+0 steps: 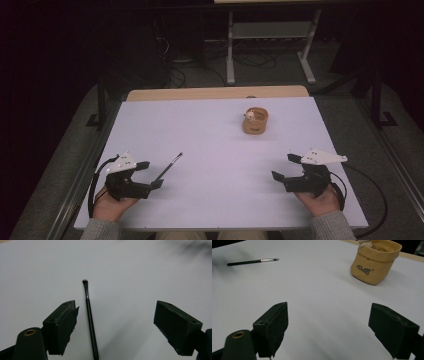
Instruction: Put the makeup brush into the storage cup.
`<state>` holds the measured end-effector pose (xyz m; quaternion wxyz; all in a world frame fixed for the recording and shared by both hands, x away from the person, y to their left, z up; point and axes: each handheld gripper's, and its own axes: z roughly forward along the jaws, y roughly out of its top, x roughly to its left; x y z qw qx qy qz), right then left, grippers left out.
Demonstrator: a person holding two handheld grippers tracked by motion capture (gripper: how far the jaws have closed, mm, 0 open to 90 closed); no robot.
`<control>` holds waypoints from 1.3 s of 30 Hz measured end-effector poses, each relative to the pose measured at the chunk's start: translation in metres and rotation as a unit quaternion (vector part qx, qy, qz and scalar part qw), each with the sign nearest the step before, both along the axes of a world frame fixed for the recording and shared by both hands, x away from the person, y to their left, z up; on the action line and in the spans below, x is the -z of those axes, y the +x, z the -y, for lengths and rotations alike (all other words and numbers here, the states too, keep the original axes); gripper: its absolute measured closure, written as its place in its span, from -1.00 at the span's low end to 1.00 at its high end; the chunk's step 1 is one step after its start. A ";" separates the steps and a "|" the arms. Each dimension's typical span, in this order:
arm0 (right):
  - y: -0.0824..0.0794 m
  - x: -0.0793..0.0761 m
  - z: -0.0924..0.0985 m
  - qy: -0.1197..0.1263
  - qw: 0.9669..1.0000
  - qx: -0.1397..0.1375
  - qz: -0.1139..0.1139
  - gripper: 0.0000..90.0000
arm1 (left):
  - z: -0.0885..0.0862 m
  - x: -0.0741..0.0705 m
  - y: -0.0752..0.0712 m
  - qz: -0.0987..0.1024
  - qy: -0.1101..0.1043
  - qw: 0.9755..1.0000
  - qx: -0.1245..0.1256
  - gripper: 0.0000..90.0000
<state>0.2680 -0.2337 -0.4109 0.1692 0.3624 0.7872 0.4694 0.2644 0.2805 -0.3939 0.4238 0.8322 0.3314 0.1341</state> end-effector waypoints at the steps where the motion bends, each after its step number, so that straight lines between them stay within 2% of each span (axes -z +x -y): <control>1: 0.000 0.000 0.000 -0.001 1.000 0.000 -0.001 -0.66 | 0.000 0.000 0.000 -0.001 0.000 1.000 0.000 -0.60; 18: 0.002 0.002 0.001 0.000 1.000 -0.001 -0.007 -0.66 | 0.000 -0.001 0.000 0.000 0.007 1.000 -0.001 -0.58; 32: 0.003 0.003 0.001 0.000 1.000 -0.001 -0.011 -0.67 | -0.001 -0.003 0.000 0.002 0.001 1.000 -0.004 -0.57; 39: 0.001 0.002 0.002 0.002 1.000 -0.001 -0.009 -0.68 | -0.001 -0.006 -0.001 0.012 -0.001 1.000 -0.008 -0.57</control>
